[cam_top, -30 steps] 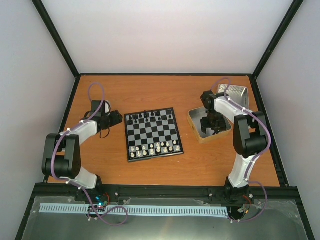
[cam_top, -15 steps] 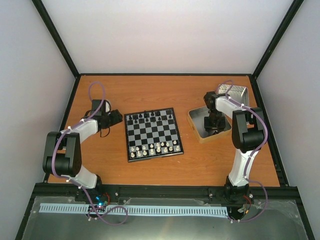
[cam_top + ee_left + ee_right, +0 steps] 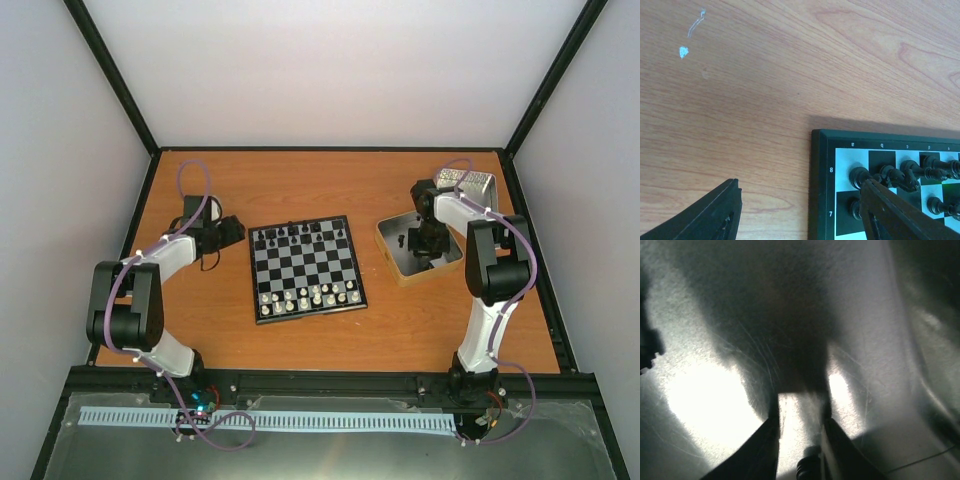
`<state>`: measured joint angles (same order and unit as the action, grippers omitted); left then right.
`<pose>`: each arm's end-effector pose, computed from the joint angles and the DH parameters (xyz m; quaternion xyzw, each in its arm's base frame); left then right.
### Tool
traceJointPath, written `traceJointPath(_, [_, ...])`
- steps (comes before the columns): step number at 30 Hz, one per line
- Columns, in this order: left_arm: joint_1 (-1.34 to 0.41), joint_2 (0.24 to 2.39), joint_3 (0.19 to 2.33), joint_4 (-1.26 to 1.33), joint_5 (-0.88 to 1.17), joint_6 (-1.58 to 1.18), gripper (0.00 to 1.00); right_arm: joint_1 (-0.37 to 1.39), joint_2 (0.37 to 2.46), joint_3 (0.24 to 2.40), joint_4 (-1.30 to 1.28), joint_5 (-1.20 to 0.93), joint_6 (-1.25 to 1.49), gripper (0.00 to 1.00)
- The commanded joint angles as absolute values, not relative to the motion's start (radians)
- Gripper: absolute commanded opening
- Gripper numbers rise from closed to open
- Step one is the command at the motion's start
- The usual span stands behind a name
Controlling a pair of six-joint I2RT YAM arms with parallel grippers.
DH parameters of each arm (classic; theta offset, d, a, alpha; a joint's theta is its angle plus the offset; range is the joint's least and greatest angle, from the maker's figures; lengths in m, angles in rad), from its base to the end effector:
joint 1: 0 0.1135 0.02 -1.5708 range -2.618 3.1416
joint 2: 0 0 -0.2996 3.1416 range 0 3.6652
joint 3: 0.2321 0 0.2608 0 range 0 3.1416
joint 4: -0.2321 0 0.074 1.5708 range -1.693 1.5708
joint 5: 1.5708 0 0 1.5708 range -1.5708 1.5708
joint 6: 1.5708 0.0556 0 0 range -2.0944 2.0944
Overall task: Set up the chess pieces on the board
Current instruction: Pick up the chess piece from the storage box.
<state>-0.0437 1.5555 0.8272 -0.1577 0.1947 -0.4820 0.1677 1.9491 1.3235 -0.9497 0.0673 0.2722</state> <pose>0.3253 -0.0250 0.1893 -0.1720 0.9222 -0.1752 0.2989 0.3664 0.0582 0.1624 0.0521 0.9981 -0.0333 0.0051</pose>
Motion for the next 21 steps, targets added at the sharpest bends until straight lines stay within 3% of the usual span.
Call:
traceJointPath(1, [-0.039,1.546,0.866,-0.16,0.186,-0.46,0.66,0.16,1.958,1.36,-0.965,0.124,0.274,0.34])
traceJointPath(4, [-0.039,1.551,0.865,-0.156,0.19,-0.462,0.66,0.16,1.94,1.384,-1.029,0.152,0.266,0.44])
traceJointPath(10, [-0.04,1.565,0.85,-0.136,0.209,-0.47,0.66,0.161,1.935,1.378,-1.133,0.109,0.22,0.43])
traceJointPath(21, [-0.039,1.562,0.843,-0.134,0.204,-0.468,0.66,0.161,1.971,1.39,-1.12,0.109,0.204,0.2])
